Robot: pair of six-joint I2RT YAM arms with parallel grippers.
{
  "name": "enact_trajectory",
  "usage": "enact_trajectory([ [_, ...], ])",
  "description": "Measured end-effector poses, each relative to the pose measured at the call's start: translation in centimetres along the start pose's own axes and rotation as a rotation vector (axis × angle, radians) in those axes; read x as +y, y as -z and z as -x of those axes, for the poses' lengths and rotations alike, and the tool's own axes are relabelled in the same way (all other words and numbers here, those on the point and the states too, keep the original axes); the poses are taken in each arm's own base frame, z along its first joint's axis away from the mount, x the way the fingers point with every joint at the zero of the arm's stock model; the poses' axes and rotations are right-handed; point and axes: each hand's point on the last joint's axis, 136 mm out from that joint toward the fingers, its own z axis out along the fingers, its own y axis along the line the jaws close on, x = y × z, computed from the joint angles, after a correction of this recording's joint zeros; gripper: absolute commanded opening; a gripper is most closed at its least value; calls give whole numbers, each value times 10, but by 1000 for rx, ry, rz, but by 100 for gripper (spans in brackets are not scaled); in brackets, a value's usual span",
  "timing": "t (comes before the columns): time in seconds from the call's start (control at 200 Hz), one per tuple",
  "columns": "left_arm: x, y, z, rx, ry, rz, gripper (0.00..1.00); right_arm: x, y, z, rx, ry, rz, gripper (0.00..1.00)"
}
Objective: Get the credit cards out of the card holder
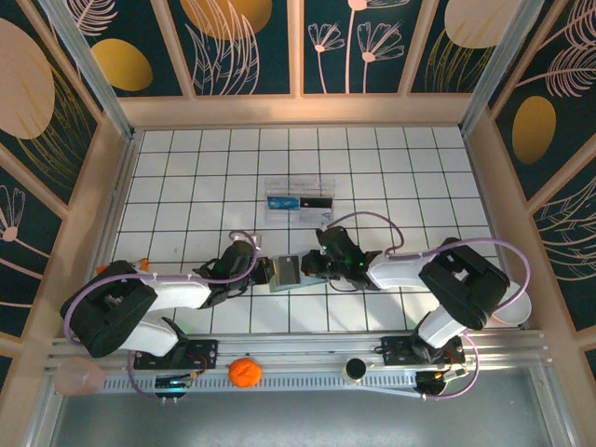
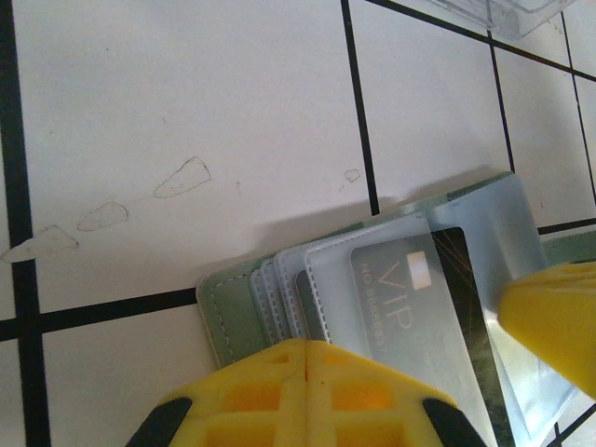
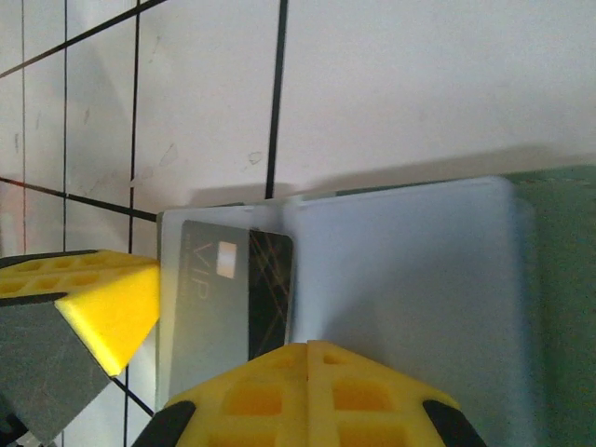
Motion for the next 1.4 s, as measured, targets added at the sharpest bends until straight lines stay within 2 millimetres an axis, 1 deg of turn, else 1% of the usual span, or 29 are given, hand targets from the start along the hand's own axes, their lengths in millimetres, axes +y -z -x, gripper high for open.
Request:
enact_trajectory([
  [0.065,0,0,0,-1,0,-1,0,-1,3,1,-11,2,-13,0],
  [0.13,-1,2,1,-3,-1,-3,0,-1,5,1,-14,7,-16,14],
  [0.195,-4,5,3,-10,-1,-12,1,2,7,0,-14,26,-12,24],
  [0.265,-9,11,7,-27,-3,-29,5,9,9,0,-14,46,8,26],
  [0.335,-18,18,16,-60,-9,-61,9,14,11,0,-13,60,23,28],
  [0.43,-27,22,21,-80,-17,-96,8,21,11,2,-7,76,44,31],
  [0.535,-27,14,12,-39,-34,-89,2,28,7,2,11,77,65,30],
  [0.656,-18,3,-5,24,-43,-59,0,22,0,-5,49,64,60,30],
  [0.706,-16,1,-7,34,-42,-50,0,20,-3,-8,61,58,55,30],
  [0.806,-16,1,-7,32,-45,-52,0,16,-5,-10,78,39,50,30],
  [0.976,-16,0,-7,33,-46,-51,0,11,-7,-7,76,10,42,28],
  [1.206,-15,-1,-7,32,-53,-51,0,11,-10,-6,86,-20,58,26],
  [1.321,-16,-2,-7,30,-58,-54,0,12,-11,-6,91,-28,72,22],
  [1.401,-17,-2,-7,30,-61,-58,0,13,-13,-7,95,-40,81,17],
])
